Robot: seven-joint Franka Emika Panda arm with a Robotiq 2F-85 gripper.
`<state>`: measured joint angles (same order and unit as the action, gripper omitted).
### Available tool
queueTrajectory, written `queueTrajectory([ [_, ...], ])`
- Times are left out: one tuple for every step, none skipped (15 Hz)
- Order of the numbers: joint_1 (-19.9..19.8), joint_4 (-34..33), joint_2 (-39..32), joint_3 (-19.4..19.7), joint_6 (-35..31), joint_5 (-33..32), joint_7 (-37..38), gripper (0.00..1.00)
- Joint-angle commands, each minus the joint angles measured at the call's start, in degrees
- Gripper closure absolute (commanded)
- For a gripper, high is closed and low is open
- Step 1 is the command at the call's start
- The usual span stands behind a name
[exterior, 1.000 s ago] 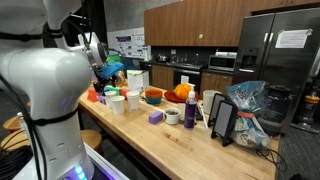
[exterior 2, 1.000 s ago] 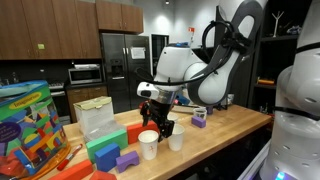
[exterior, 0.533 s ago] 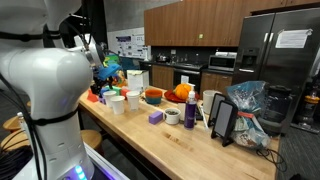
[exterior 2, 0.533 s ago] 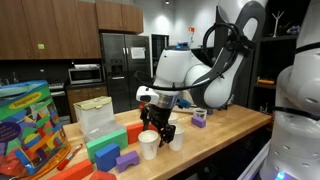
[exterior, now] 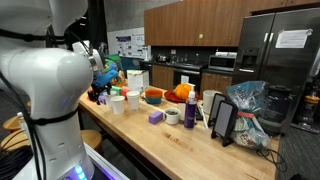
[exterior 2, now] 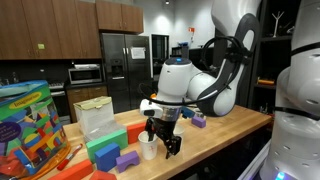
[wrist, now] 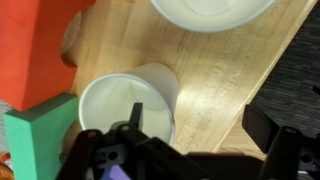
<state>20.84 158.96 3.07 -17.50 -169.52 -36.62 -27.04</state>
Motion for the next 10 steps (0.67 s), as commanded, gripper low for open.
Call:
queueTrajectory([
  [-1.1, 0.0, -2.1, 1.1, -1.1, -7.4, 5.2, 0.17],
  [-1.4, 0.0, -2.4, 1.4, -1.2, -9.5, 6.6, 0.26],
  [-1.6, 0.0, -2.5, 1.7, -1.1, -12.0, 8.6, 0.32],
  [-1.8, -0.1, -2.5, 1.9, -1.0, -14.4, 10.3, 0.39],
  [-2.1, -0.1, -2.6, 2.2, -1.0, -16.8, 12.2, 0.47],
  [-2.3, -0.1, -2.5, 2.4, -1.0, -19.2, 14.2, 0.56],
  [-2.4, -0.1, -2.4, 2.5, -0.9, -21.7, 16.2, 0.63],
  [-2.4, -0.1, -2.3, 2.6, -0.8, -24.0, 18.2, 0.73],
  [-2.5, -0.1, -2.3, 2.6, -0.6, -26.2, 20.1, 0.79],
  [-2.4, -0.1, -2.3, 2.5, -0.4, -28.1, 21.7, 0.86],
])
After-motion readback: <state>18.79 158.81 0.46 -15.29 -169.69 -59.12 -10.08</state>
